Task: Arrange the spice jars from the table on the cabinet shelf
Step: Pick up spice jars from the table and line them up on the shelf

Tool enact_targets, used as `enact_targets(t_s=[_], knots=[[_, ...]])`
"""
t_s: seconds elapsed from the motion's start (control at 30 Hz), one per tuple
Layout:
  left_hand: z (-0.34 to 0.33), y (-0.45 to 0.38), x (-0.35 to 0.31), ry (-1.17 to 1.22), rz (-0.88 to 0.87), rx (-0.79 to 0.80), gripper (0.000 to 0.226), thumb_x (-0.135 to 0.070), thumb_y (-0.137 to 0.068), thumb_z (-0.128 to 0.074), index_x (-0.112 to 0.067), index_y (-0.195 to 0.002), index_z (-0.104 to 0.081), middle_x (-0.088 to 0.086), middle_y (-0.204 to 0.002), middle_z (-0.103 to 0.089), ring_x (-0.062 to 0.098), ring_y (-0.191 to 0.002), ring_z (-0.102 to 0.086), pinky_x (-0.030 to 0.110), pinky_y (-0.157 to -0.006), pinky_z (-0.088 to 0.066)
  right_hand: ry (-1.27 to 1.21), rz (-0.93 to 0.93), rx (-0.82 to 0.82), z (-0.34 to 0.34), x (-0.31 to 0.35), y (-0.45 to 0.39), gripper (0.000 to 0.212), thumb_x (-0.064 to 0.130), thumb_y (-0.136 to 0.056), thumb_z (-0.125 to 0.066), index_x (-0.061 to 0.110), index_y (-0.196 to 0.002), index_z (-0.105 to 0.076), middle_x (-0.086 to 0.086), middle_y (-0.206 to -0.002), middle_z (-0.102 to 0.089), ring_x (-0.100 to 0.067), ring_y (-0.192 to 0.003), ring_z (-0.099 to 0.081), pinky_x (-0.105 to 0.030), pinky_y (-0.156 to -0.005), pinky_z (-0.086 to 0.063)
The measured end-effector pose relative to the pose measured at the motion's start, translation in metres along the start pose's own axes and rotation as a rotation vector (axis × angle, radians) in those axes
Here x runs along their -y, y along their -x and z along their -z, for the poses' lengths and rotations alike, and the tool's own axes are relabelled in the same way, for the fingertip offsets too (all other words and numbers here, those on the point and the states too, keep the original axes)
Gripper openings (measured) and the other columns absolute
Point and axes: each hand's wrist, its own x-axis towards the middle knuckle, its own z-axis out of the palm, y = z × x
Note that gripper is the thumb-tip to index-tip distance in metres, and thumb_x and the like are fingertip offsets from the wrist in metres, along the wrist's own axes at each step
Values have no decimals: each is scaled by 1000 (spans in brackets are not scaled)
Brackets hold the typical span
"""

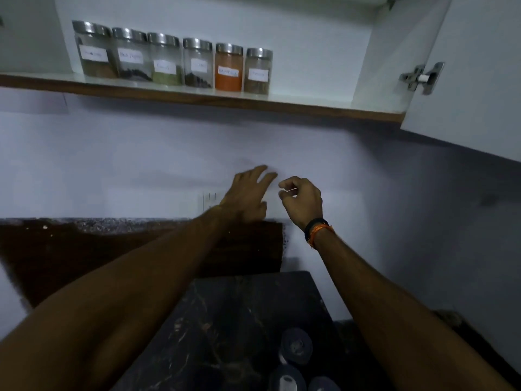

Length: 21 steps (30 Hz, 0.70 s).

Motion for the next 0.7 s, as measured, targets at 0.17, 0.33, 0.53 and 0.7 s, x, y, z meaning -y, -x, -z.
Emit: enact_targets(t_s=[0.17,0.33,0.53,0.7], knots=[[-64,46,-16,116,51,248,75,-25,-86,-63,-18,-152,-28,13,-156,-30,34,-139,-34,46,-115,-27,65,-104,118,-12,-43,44,17,10,-88,-67,18,-102,-71,-2,-108,-68,-17,-95,-63,-27,-83,-52],[-118,85,-34,224,89,434,73,-28,-87,-64,-20,-152,-30,13,-146,-40,35,-127,-45,47,-108,-37,131,-222,273,-20,-87,99,16,10,-87,-65,19,-99,-71,-4,-110,-69,-18,-96,-64,-25,-84,-49],[-167,123,-51,423,152,580,62,-18,-90,-67,-13,-145,-41,13,-142,-48,30,-131,-47,39,-110,-39,286,-321,455,-28,-128,170,18,9,-86,-56,12,-94,-71,-12,-103,-69,-31,-94,-63,-40,-85,-54],[-196,158,-65,484,193,640,51,-14,-91,-63,-8,-140,-48,14,-139,-55,30,-127,-54,36,-105,-42,335,-362,545,-31,-146,221,24,7,-85,-62,6,-107,-71,-17,-113,-66,-35,-105,-61,-37,-92,-47]])
